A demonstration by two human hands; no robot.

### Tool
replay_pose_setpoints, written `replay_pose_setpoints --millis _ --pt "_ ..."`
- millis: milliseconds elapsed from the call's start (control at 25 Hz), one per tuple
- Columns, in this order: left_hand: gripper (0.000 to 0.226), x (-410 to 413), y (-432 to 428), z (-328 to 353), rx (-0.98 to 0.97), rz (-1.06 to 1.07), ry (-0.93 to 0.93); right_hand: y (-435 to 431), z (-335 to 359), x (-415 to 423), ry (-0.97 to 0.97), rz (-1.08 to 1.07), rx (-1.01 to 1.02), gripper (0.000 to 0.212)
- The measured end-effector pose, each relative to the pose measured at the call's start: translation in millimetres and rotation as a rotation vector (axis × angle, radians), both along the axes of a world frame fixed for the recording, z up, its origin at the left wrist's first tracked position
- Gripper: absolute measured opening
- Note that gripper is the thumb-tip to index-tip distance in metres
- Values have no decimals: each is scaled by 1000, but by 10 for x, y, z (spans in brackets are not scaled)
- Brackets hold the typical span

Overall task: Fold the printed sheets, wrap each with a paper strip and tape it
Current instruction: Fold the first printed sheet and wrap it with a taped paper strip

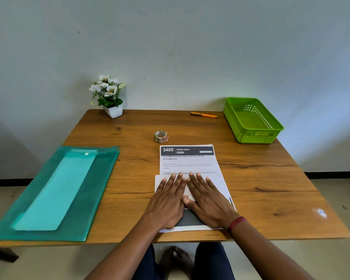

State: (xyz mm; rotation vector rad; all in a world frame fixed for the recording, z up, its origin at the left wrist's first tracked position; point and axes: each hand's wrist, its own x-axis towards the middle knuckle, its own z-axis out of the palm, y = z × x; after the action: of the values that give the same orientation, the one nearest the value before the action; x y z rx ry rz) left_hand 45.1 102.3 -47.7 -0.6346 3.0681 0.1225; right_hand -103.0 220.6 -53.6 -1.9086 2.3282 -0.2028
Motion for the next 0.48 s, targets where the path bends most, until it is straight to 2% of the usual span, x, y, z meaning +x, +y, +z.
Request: replay_pose_setpoints --millis 320,480 --pt "82 3 -32 -100 44 197 33 21 -19 -25 -15 -174 5 83" --pt "85 22 -57 -121 36 232 44 39 -9 -18 -21 -236 10 84"
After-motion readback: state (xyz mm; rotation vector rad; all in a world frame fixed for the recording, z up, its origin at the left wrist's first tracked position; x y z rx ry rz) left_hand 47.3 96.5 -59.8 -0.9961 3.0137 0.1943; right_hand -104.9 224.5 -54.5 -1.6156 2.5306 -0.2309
